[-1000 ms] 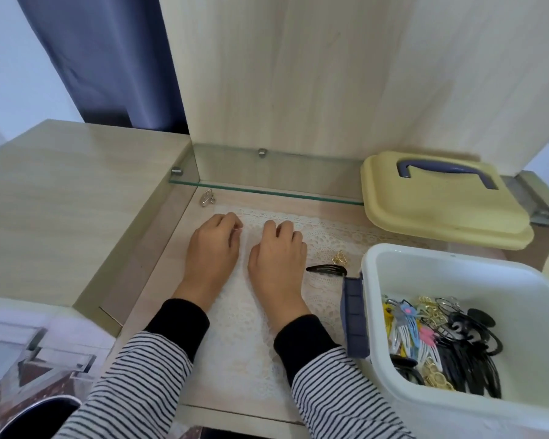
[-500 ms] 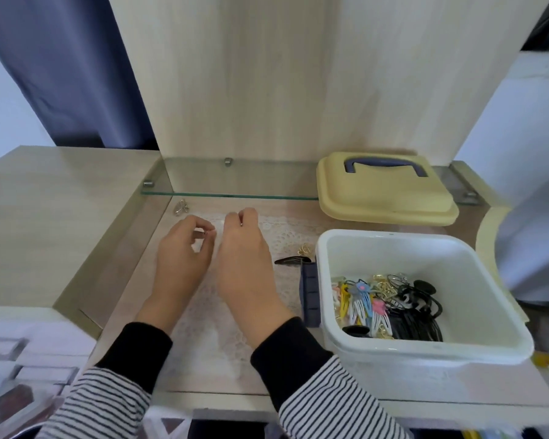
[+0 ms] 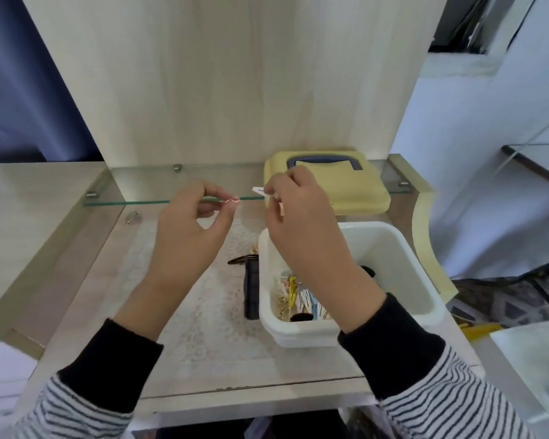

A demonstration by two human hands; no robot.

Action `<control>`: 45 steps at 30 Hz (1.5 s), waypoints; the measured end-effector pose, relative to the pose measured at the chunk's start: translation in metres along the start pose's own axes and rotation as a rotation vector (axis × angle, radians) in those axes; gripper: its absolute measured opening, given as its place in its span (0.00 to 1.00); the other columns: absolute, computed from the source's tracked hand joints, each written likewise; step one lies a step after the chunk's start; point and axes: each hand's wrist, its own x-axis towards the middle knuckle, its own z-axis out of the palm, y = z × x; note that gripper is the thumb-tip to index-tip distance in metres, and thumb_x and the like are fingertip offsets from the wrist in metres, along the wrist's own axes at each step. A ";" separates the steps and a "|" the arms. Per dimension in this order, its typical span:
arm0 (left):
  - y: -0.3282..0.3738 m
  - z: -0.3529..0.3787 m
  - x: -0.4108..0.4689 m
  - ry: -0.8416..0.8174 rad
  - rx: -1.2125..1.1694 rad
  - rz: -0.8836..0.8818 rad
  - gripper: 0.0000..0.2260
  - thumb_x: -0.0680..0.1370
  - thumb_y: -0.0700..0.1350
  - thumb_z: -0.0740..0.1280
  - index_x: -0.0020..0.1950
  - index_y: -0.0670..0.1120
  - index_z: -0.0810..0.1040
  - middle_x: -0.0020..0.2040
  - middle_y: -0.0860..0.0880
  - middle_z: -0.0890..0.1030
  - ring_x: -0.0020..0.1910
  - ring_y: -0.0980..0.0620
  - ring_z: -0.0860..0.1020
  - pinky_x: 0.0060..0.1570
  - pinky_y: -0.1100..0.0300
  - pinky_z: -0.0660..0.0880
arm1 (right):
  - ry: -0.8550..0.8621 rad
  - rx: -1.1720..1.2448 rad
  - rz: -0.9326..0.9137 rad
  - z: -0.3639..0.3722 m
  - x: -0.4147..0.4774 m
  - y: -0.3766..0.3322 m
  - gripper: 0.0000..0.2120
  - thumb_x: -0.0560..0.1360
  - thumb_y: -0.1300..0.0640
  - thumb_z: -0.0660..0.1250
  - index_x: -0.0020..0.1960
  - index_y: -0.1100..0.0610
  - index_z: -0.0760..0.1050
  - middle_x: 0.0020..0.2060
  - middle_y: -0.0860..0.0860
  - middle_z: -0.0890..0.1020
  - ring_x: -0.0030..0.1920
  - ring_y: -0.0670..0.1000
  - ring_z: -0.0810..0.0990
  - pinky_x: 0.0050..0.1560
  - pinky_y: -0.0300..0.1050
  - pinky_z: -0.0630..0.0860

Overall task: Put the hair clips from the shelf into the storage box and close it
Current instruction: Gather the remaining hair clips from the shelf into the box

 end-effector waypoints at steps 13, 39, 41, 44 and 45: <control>0.013 0.063 0.001 -0.503 0.207 0.118 0.03 0.75 0.51 0.70 0.45 0.54 0.78 0.44 0.59 0.81 0.45 0.64 0.79 0.50 0.60 0.76 | -0.364 0.057 0.126 -0.060 -0.005 0.103 0.07 0.74 0.65 0.66 0.47 0.58 0.80 0.44 0.51 0.77 0.40 0.49 0.79 0.45 0.41 0.77; -0.002 0.075 -0.011 -0.449 0.379 0.326 0.04 0.75 0.45 0.69 0.42 0.51 0.75 0.39 0.57 0.75 0.41 0.59 0.74 0.40 0.61 0.72 | -1.151 0.257 0.324 -0.047 -0.007 0.117 0.03 0.75 0.61 0.69 0.46 0.55 0.78 0.36 0.51 0.85 0.39 0.51 0.83 0.51 0.53 0.80; -0.003 0.075 -0.011 -0.441 0.379 0.322 0.04 0.75 0.45 0.70 0.42 0.50 0.76 0.39 0.56 0.75 0.41 0.59 0.74 0.40 0.61 0.72 | -1.182 0.236 0.328 -0.041 -0.007 0.117 0.03 0.75 0.61 0.68 0.47 0.55 0.78 0.37 0.53 0.85 0.40 0.52 0.84 0.51 0.53 0.80; -0.003 0.075 -0.012 -0.429 0.375 0.323 0.04 0.75 0.44 0.70 0.41 0.50 0.76 0.39 0.56 0.75 0.41 0.58 0.74 0.39 0.62 0.71 | -1.205 0.235 0.329 -0.034 -0.009 0.113 0.03 0.75 0.61 0.68 0.47 0.55 0.79 0.38 0.53 0.84 0.41 0.52 0.84 0.51 0.54 0.80; -0.003 0.075 -0.012 -0.428 0.373 0.322 0.04 0.75 0.44 0.70 0.41 0.50 0.76 0.39 0.56 0.75 0.41 0.58 0.74 0.40 0.62 0.71 | -1.204 0.214 0.316 -0.033 -0.010 0.112 0.04 0.75 0.61 0.68 0.47 0.54 0.79 0.39 0.52 0.84 0.41 0.51 0.84 0.52 0.53 0.80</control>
